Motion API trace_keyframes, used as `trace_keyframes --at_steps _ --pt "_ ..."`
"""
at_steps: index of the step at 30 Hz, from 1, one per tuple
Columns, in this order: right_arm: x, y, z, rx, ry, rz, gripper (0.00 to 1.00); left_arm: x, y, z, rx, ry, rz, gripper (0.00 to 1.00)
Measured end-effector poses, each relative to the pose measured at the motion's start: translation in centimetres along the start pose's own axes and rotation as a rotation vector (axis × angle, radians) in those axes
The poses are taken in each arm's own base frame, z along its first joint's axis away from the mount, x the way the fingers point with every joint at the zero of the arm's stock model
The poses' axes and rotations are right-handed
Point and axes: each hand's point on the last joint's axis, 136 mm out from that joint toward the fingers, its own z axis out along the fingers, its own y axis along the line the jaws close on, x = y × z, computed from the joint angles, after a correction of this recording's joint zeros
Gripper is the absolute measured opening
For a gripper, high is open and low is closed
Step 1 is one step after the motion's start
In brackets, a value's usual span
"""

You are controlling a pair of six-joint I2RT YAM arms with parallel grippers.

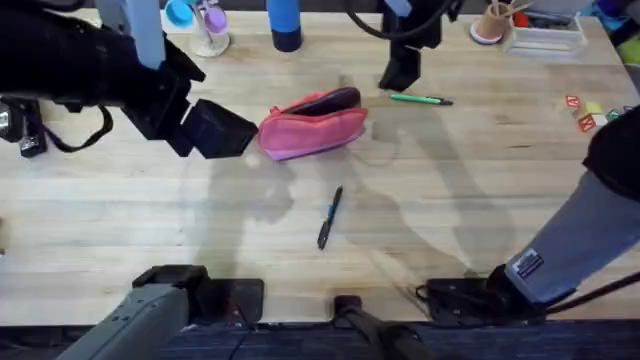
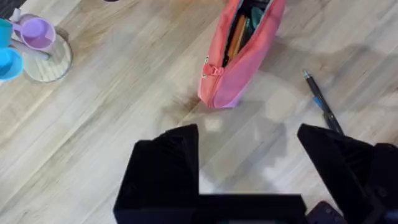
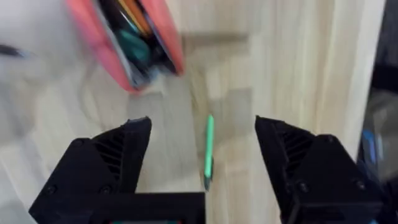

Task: Unzip the bag, pick up the pens from the table one at a time and place them inside, then zip the bag closed.

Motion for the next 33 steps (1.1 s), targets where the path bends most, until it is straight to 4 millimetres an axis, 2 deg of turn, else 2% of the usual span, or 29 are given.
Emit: trace_keyframes --at_steps 6,14,22,29,33 --pt "3.2 -1.1 -0.3 0.044 0.126 0.027 0.997 0.0 0.0 0.0 0.000 0.000 0.001 0.993" --pt "4.6 -1.4 -0.5 0.067 0.205 0.030 0.997 0.0 0.0 0.0 0.000 0.000 0.001 0.993" --pt "7.3 -2.0 1.8 0.021 0.262 0.072 0.997 0.0 0.0 0.0 0.000 0.000 0.001 0.993" --pt "9.0 -2.4 2.0 0.016 0.277 0.107 0.997 0.0 0.0 0.0 0.000 0.000 0.001 0.993" --pt "10.4 -2.6 2.8 -0.012 0.269 0.147 0.998 0.0 0.0 0.0 0.000 0.000 0.001 0.993"
